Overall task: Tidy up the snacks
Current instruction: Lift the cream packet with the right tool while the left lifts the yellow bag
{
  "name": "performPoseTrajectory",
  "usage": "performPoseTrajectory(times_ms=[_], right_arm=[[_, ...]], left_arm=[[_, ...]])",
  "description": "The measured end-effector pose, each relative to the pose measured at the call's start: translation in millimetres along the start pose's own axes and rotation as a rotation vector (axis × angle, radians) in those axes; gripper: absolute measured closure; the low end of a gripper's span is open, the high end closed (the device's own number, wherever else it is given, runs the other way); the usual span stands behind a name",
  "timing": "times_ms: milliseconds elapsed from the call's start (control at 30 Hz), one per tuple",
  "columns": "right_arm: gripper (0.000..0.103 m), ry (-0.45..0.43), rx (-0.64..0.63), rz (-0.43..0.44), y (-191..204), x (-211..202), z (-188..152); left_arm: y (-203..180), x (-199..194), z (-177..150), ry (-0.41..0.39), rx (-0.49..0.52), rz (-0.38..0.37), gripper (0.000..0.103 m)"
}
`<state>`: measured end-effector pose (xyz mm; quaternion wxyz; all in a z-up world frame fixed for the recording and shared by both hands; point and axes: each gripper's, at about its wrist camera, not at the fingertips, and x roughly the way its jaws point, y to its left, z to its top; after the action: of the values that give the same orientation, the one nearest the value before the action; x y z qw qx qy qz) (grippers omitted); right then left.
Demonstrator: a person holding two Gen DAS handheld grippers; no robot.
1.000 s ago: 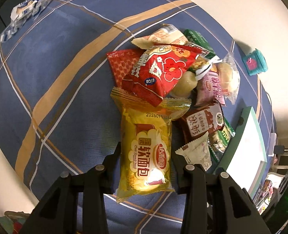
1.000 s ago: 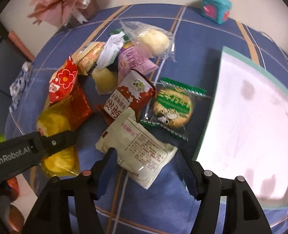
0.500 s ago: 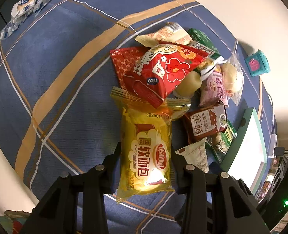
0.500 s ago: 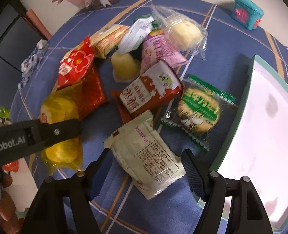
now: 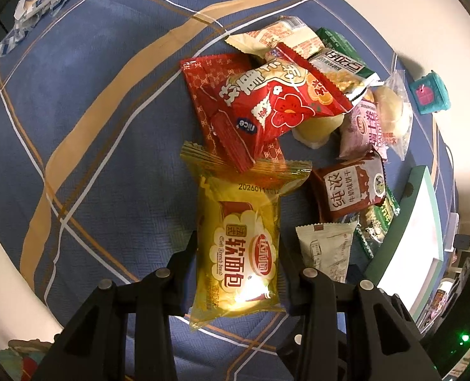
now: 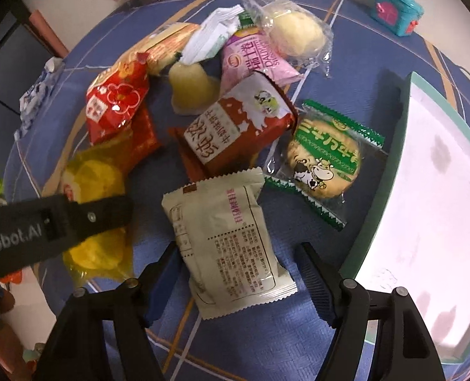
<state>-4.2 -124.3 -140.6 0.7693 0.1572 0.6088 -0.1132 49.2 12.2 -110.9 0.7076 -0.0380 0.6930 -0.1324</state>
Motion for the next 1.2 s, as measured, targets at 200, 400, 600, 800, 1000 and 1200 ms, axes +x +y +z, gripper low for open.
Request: performPoseTrajectory(times_ms=[200,400,600,800,1000,1200], right_arm=[[0.048,-0.037,-0.012,-0.011,8.4,-16.1,2.7],[0.049,-0.061,0.028,0.004,6.0,-27.2,7.6],[0.049,-0.127,0.060,0.054,-3.5,-58.3,2.2],[0.049,-0.199,0.110,0.073,-12.7,-87.7,-1.7],[0.049,-0.206,0.177,0.073,-36.3,-108.3,-8.9],[0.049,-0.238,0.303,0.062,-86.3,-123.4,-22.5]], left_arm=[[0.2,-0.5,-1.3,-0.017,0.003,0.000,0.061],[-5.6,-11.8,-4.5,-0.049,0.016,-0.004,0.061],[-14.2,-33.6,-5.3,-0.122,0.033,-0.025,0.061],[-26.4,-51.4,-8.3,-0.188,0.065,-0.014,0.061],[-33.2,-59.0,-14.2,-0.201,0.096,-0.013,0.061],[-49.5,-55.7,-14.4,-0.219,0.141,-0.008,0.061]])
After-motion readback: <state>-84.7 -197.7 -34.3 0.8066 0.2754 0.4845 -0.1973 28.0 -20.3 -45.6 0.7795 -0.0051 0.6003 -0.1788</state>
